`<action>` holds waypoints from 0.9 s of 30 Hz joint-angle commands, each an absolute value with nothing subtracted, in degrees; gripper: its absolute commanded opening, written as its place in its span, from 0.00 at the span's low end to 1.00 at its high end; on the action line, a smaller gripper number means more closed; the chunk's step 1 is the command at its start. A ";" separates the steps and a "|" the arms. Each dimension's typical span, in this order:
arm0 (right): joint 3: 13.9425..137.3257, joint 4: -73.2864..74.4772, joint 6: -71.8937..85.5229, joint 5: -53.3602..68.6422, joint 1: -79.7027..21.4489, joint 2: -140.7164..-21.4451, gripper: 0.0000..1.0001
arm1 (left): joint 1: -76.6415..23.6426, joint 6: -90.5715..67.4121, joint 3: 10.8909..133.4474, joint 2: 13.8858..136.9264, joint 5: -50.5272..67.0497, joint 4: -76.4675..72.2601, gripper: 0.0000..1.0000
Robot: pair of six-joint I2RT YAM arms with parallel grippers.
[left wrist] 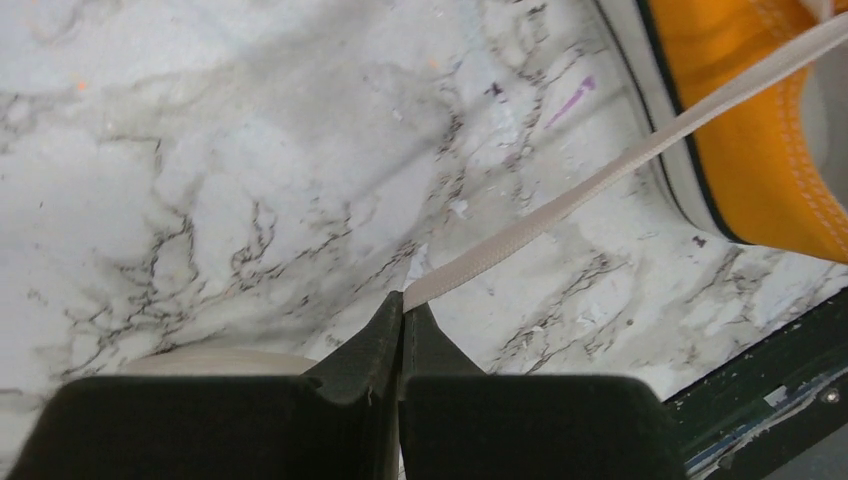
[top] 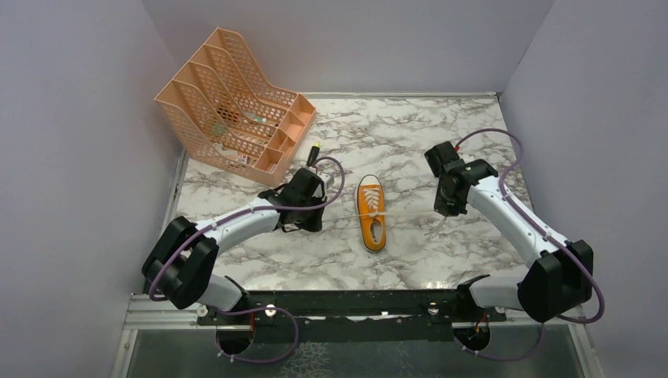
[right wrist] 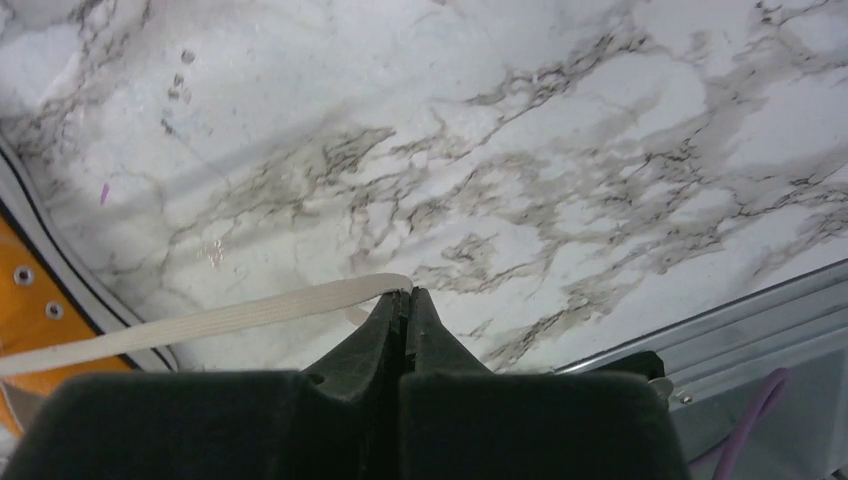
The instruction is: Tie the shoes
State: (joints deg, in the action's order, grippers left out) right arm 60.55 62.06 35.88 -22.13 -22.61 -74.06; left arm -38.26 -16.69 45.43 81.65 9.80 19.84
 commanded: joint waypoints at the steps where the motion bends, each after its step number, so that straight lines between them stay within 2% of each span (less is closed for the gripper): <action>1: 61.12 56.61 32.66 -25.99 -17.42 -75.81 0.01 | -38.16 -21.73 43.01 80.93 2.09 25.15 0.00; 4: 59.31 51.35 28.08 -25.88 -14.43 -76.84 0.00 | -38.14 -20.81 42.61 82.80 1.76 22.71 0.00; 7: 60.55 52.26 27.92 -25.22 -10.55 -78.71 0.01 | -37.67 -22.09 45.14 86.03 1.57 24.61 0.00; 12: 54.14 44.59 26.58 -18.40 -3.08 -78.63 0.01 | -37.61 -22.87 44.58 85.76 0.50 25.40 0.00; 19: 53.61 40.36 24.42 -15.04 -2.29 -81.54 0.01 | -36.27 -19.31 43.17 85.26 -1.17 25.41 0.00; 26: 53.64 38.37 19.31 1.11 -2.29 -79.87 0.01 | -36.21 -13.57 47.12 84.03 16.61 22.56 0.00; 27: 53.51 38.10 18.41 3.01 -2.29 -79.27 0.01 | -36.21 -13.80 48.15 84.73 17.85 23.46 0.04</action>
State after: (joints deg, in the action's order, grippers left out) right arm 53.60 41.17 22.72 -6.96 -2.87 -81.38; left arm -36.53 -17.12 44.58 84.97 7.92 22.41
